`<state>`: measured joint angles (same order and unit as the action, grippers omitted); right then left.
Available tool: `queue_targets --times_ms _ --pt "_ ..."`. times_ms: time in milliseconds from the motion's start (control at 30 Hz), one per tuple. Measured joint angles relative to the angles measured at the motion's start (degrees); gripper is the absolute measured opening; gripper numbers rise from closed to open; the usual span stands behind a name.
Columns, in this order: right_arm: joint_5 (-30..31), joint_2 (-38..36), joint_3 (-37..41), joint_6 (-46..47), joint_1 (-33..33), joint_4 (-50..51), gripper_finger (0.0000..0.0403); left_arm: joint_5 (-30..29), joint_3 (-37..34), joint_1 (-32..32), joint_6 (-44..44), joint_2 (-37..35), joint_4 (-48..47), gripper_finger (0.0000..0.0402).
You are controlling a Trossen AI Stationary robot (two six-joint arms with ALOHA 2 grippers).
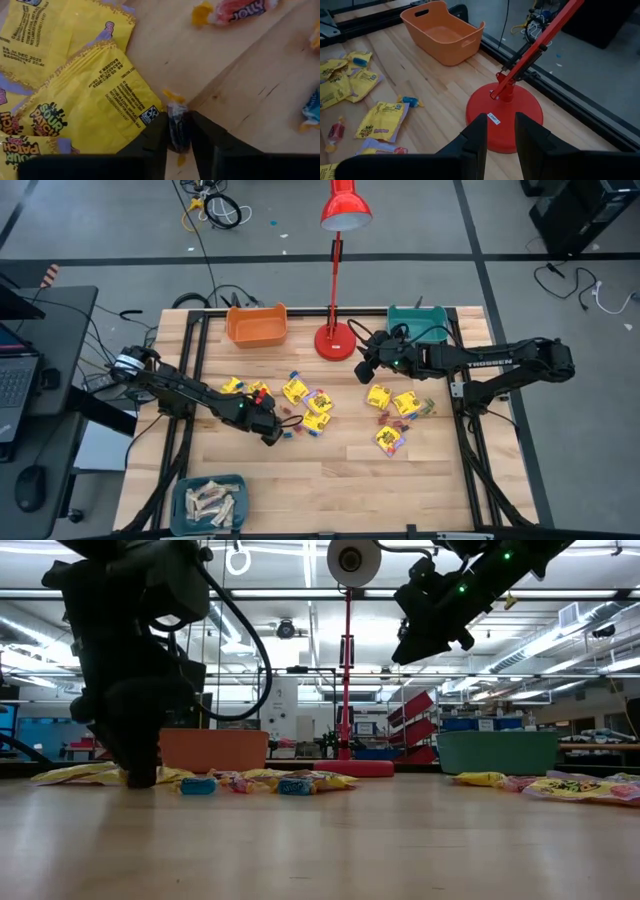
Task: Sort candy
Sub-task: Put the small brown candy into the green bin
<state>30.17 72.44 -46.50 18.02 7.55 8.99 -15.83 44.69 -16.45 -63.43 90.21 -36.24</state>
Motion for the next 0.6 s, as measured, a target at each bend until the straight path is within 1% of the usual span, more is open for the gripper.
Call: queue_targets --times_ms 67,133,367,600 --pt "0.0 0.0 0.0 0.0 0.0 0.0 0.0084 0.0 0.0 0.0 0.1 0.0 -0.1 0.0054" --pt "0.0 0.0 0.0 0.0 0.0 0.0 0.0084 0.0 0.0 0.0 0.3 -0.1 -0.2 0.0049" --pt "0.0 0.0 0.0 0.0 0.0 0.0 0.0084 0.5 1.7 -0.1 1.8 -0.6 -1.9 0.0068" --pt "0.0 0.0 0.0 0.0 0.0 -0.1 0.0084 0.1 2.3 0.0 1.9 -0.7 -3.2 0.0065"
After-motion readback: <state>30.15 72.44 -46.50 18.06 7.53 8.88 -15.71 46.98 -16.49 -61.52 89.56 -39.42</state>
